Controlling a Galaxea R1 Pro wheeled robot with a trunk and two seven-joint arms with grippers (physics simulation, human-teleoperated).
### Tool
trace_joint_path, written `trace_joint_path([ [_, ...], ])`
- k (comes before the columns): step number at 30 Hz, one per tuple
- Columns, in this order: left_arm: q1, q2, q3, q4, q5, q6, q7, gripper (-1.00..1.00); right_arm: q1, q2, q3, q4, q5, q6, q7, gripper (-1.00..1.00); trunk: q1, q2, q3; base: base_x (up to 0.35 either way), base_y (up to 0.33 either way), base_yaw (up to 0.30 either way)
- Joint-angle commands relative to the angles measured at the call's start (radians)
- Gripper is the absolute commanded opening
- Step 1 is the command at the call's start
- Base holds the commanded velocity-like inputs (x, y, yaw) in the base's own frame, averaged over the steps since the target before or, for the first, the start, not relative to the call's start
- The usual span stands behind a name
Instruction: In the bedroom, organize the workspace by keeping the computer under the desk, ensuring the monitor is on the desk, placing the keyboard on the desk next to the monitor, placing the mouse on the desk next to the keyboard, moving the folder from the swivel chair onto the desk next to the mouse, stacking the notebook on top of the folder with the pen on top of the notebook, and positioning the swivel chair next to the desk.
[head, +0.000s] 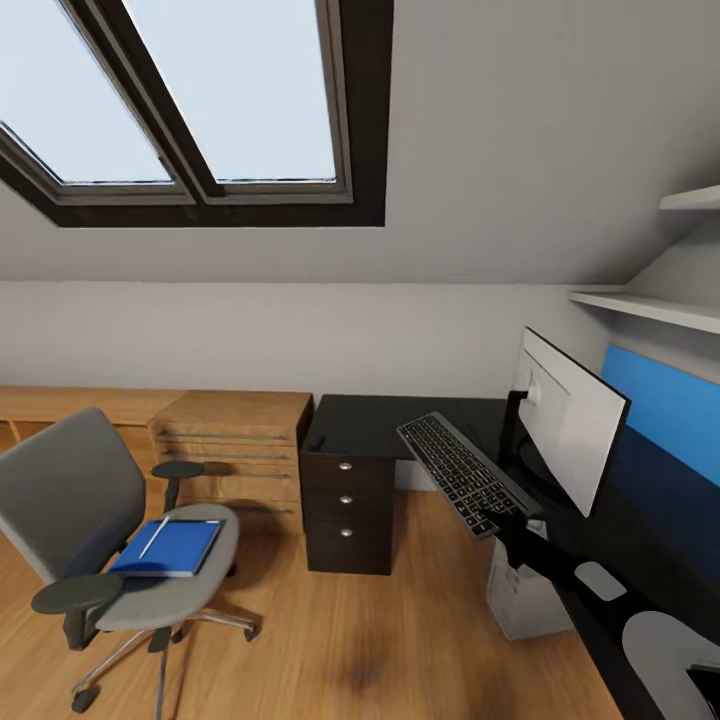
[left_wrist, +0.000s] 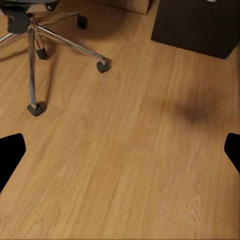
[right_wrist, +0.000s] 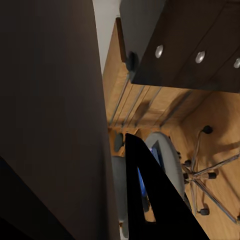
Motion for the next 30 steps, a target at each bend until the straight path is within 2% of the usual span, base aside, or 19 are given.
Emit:
trace_joint_path([
  [1,-0.001,-0.001,-0.002,0.006,-0.007,-0.008,0.004,1.0,-0.001,0.001,-0.011,0.0,-0.002,0.009,0.001,-1.0,0.001,-0.001,-0.002,0.334,0.016,0.0],
  [7,-0.001,0.0,-0.002,0.014,-0.018,-0.018,0.003,1.0,-0.001,0.003,-0.011,0.001,-0.002,-0.019,0.0,-1.0,0.001,-0.001,-0.002,0.333,0.093,0.0],
  [23,-0.001,-0.001,-0.003,0.017,-0.019,-0.02,0.004,1.0,-0.001,0.005,-0.011,0.021,-0.002,-0.092,0.001,-1.0,0.001,-0.001,-0.002,0.323,0.17,0.0],
  [30,-0.001,0.0,-0.003,0.017,-0.019,-0.018,0.004,1.0,-0.001,0.002,-0.011,0.021,-0.002,-0.101,0.001,-1.0,0.001,-0.001,-0.002,0.165,0.032,0.0],
])
